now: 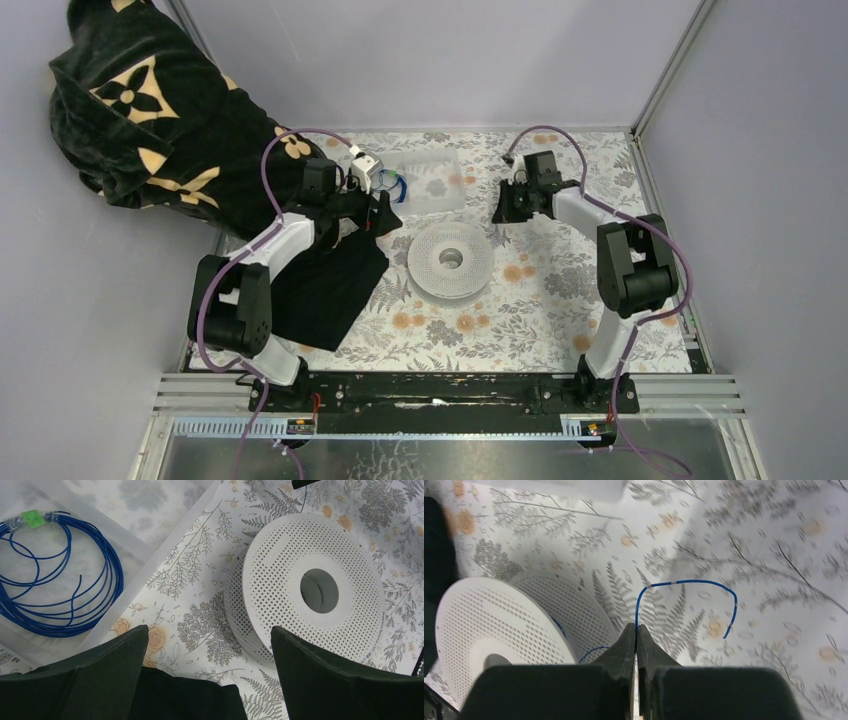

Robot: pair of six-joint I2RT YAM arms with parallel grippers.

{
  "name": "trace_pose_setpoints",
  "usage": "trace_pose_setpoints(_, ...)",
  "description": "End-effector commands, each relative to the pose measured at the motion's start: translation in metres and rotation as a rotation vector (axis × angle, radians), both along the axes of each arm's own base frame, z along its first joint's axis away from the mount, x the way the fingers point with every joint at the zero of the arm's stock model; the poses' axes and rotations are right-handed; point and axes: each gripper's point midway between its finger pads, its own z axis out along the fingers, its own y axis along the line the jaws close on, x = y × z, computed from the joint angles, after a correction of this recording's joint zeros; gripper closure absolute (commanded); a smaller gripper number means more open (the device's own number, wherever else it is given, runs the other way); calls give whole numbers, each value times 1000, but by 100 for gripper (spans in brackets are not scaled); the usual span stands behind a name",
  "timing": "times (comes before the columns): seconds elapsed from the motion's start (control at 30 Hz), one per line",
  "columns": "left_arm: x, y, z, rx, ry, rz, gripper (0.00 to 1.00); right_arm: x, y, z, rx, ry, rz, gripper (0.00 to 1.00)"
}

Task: Wrap the cables
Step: Wrap the cable around the cable reel.

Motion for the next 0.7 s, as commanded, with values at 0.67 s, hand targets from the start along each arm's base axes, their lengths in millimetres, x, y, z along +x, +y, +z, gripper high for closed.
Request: trace_pose_setpoints(0.67,18,2,-7,-25,45,101,4,3,142,33,45,-176,530,99)
